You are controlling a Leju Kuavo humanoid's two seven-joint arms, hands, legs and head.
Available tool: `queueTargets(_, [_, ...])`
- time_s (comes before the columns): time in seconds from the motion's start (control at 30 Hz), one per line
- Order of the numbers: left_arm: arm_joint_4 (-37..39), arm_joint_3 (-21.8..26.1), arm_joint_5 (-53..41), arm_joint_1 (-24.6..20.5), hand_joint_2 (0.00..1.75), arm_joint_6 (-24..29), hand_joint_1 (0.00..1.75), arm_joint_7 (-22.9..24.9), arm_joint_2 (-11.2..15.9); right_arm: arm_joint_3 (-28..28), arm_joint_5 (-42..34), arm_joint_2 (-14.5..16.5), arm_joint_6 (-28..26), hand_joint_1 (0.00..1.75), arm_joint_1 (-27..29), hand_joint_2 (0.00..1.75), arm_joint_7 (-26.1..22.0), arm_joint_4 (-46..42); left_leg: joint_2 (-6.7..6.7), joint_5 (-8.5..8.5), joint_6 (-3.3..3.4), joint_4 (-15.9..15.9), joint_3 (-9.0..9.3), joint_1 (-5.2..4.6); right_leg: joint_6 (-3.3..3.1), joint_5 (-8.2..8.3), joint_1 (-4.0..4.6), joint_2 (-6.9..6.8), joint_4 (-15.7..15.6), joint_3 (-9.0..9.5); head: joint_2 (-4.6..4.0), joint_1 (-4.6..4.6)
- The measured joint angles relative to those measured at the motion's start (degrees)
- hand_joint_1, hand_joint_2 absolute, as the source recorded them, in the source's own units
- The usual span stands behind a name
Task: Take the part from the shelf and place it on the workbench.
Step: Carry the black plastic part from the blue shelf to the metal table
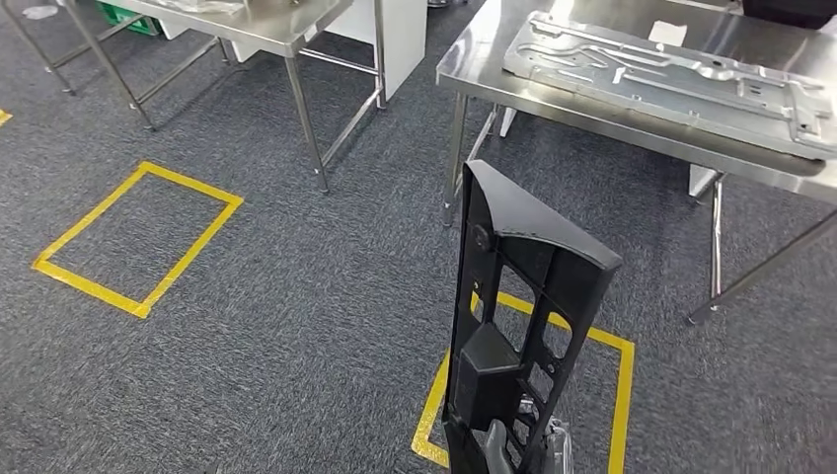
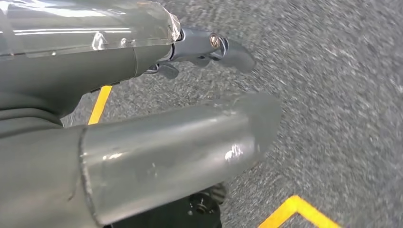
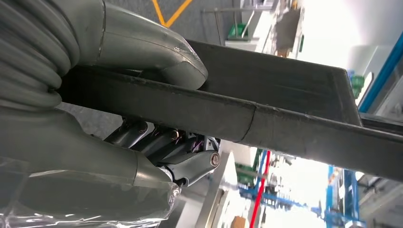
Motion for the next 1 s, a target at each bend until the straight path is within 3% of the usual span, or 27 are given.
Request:
queueTargets(0.03, [0.00, 0.00, -0.04, 0.05, 0.00, -0.01, 0.00, -0.01, 0.01, -0.01, 0.01, 0.00, 0.06, 1.75, -0.01, 1.75, 0.01, 0.02, 0.94, -0.10, 0.04, 0.00, 0.03, -0.11, 0.10, -0.98, -0.09, -0.55, 3.02, -1.60, 0.00, 0.00])
queueTargets(0.07, [0.00, 0.00, -0.10, 0.08, 0.00, -0.01, 0.00, -0.01, 0.02, -0.02, 0.01, 0.00, 0.11, 1.75, 0.01, 1.75, 0.01, 0.03, 1.87, -0.22, 0.02, 0.01, 0.10, -0.19, 0.12, -0.92, -0.16, -0.80, 4.31, -2.34, 0.00, 0.02])
queueTargets(0.1, [0.00, 0.01, -0.17, 0.07, 0.00, -0.02, 0.00, -0.01, 0.03, -0.03, 0.02, 0.00, 0.15, 1.75, 0.03, 1.75, 0.01, 0.05, 2.72, -0.36, -0.04, 0.01, 0.24, -0.23, 0.05, 0.15, -0.18, -1.02, 3.51, -1.97, 0.00, 0.01])
queueTargets(0.13, [0.00, 0.01, -0.27, 0.03, 0.00, -0.02, 0.00, -0.01, 0.02, -0.04, 0.03, 0.00, 0.16, 1.75, 0.04, 1.75, 0.01, 0.06, 3.50, -0.52, -0.13, 0.01, 0.46, -0.26, -0.14, 2.03, -0.14, -1.45, 0.56, -0.39, 0.00, 0.02])
queueTargets(0.2, [0.00, 0.01, -0.46, -0.04, 0.00, -0.05, 0.00, -0.01, -0.03, -0.05, 0.07, 0.01, 0.19, 1.75, 0.02, 1.75, 0.01, 0.07, 4.83, -0.94, -0.50, 0.01, 1.02, -0.41, -0.90, 5.15, 0.33, -3.84, -7.27, 3.89, 0.00, -0.01])
queueTargets(0.27, [0.00, 0.01, -0.56, -0.16, 0.00, -0.09, 0.00, -0.05, -0.08, -0.05, 0.11, 0.07, 0.22, 1.75, -0.01, 1.75, -0.01, 0.05, 5.85, -1.31, -1.07, -0.04, 1.48, -0.55, -1.56, 5.88, 0.98, -5.43, -11.18, 5.91, 0.00, -0.02])
queueTargets(0.33, [0.00, 0.01, -0.57, -0.42, 0.00, -0.11, 0.00, -0.09, -0.08, -0.08, 0.14, 0.14, 0.25, 1.75, 0.04, 1.75, -0.01, 0.03, 6.99, -1.51, -1.69, -0.39, 2.00, -0.65, -1.90, 5.82, 1.16, -4.42, -11.56, 5.91, 0.00, 0.01])
queueTargets(0.37, [0.00, 0.00, -0.58, -0.54, 0.00, -0.13, 0.00, -0.11, -0.06, -0.09, 0.15, 0.17, 0.25, 1.75, 0.10, 1.75, -0.01, 0.02, 6.89, -1.79, -1.98, -0.31, 2.25, -0.62, -2.10, 5.99, 0.97, -3.74, -11.94, 6.11, 0.00, -0.01])
queueTargets(0.43, [0.00, 0.00, -0.58, -0.62, 0.00, -0.16, 0.00, -0.17, -0.01, -0.11, 0.17, 0.27, 0.25, 1.75, 0.10, 1.75, -0.02, 0.01, 4.57, -3.83, -2.43, 2.50, 1.41, -0.55, -2.59, 6.36, 0.43, -2.39, -12.74, 6.65, 0.00, -0.27])
queueTargets(0.5, [0.00, 0.01, -0.59, -0.44, 0.00, -0.20, 0.00, -0.23, 0.03, -0.12, 0.18, 0.34, 0.26, 1.75, 0.00, 1.75, -0.02, 0.05, 1.55, -7.38, -2.62, 9.51, -1.88, -0.38, -2.93, 6.41, 0.20, -1.03, -12.91, 6.81, 0.00, -0.67])
queueTargets(0.53, [0.00, 0.02, -0.59, -0.30, 0.00, -0.21, 0.00, -0.25, 0.05, -0.12, 0.19, 0.36, 0.27, 1.75, -0.04, 1.75, -0.01, 0.11, 0.93, -8.62, -2.73, 13.01, -3.71, -0.35, -3.03, 6.38, 0.20, -0.20, -12.87, 6.82, 0.00, -0.78])
queueTargets(0.57, [0.00, 0.02, -0.59, -0.16, 0.00, -0.22, 0.00, -0.26, 0.06, -0.12, 0.19, 0.37, 0.27, 1.75, -0.04, 1.75, -0.01, 0.19, 0.63, -8.80, -2.82, 15.00, -4.93, -0.34, -3.05, 6.33, 0.21, 0.71, -12.80, 6.87, 0.00, -0.83])
queueTargets(0.6, [0.00, 0.02, -0.58, -0.07, 0.00, -0.21, 0.00, -0.26, 0.08, -0.12, 0.19, 0.37, 0.27, 1.75, -0.03, 1.75, 0.00, 0.26, 0.48, -7.77, -2.88, 14.88, -5.22, -0.30, -3.01, 6.26, 0.20, 1.67, -12.68, 6.94, 0.00, -0.83])
queueTargets(0.63, [0.00, 0.02, -0.58, -0.03, 0.00, -0.20, 0.00, -0.27, 0.10, -0.12, 0.19, 0.37, 0.27, 1.75, -0.02, 1.75, 0.01, 0.31, 0.24, -5.70, -2.89, 12.55, -4.50, -0.23, -2.89, 6.14, 0.17, 2.66, -12.50, 7.06, 0.00, -0.86])
queueTargets(0.7, [0.00, 0.04, -0.58, 0.01, 0.00, -0.20, 0.00, -0.26, 0.16, -0.12, 0.21, 0.38, 0.28, 1.75, -0.04, 1.75, 0.01, 0.34, -1.99, -1.53, -2.81, 5.12, -1.75, 0.04, -2.43, 5.73, 0.15, 4.34, -11.89, 7.09, 0.00, -0.91])
queueTargets(0.77, [0.00, 0.08, -0.58, 0.04, 0.00, -0.20, 0.00, -0.27, 0.19, -0.13, 0.31, 0.39, 0.26, 1.75, -0.07, 1.75, 0.02, 0.34, -4.19, -0.34, -2.56, 1.07, -0.22, 0.18, -1.82, 5.49, 0.09, 5.73, -11.32, 6.66, 0.00, -0.94])
queueTargets(0.83, [0.00, 0.10, -0.57, -0.07, 0.00, -0.21, 0.00, -0.41, 0.18, -0.16, 0.79, 0.41, -0.17, 1.75, -0.06, 1.75, 0.08, 0.34, -3.97, -0.55, -1.99, 0.64, -0.01, 0.06, -1.13, 5.65, -0.09, 6.89, -11.31, 6.27, 0.00, -0.97])
queueTargets(0.87, [0.00, 0.11, -0.57, -0.17, 0.00, -0.24, 0.00, -0.55, 0.15, -0.22, 1.30, 0.43, -0.63, 1.75, -0.03, 1.75, 0.16, 0.34, -3.41, -0.42, -1.58, 0.39, 0.13, 0.07, -0.80, 5.60, -0.14, 6.58, -11.25, 6.19, 0.00, -0.97])
queueTargets(0.93, [0.00, 0.12, -0.60, -0.29, 0.00, -0.29, 0.00, -0.90, 0.11, -0.33, 2.51, 0.45, -1.62, 1.75, -0.09, 1.75, 0.33, 0.34, -2.43, -0.16, -0.71, -0.14, 0.43, 0.20, -0.17, 4.23, -0.02, 3.51, -9.01, 5.11, 0.00, -0.53])
queueTargets(1.0, [0.00, 0.14, -0.65, -0.16, 0.00, -0.34, 0.00, -1.10, 0.13, -0.38, 3.49, 0.46, -2.26, 1.75, -0.23, 1.75, 0.42, 0.34, -1.51, -0.23, -0.22, -0.32, 0.54, 0.08, 0.27, 1.07, -0.04, -0.02, -2.36, 1.72, 0.00, -0.06])
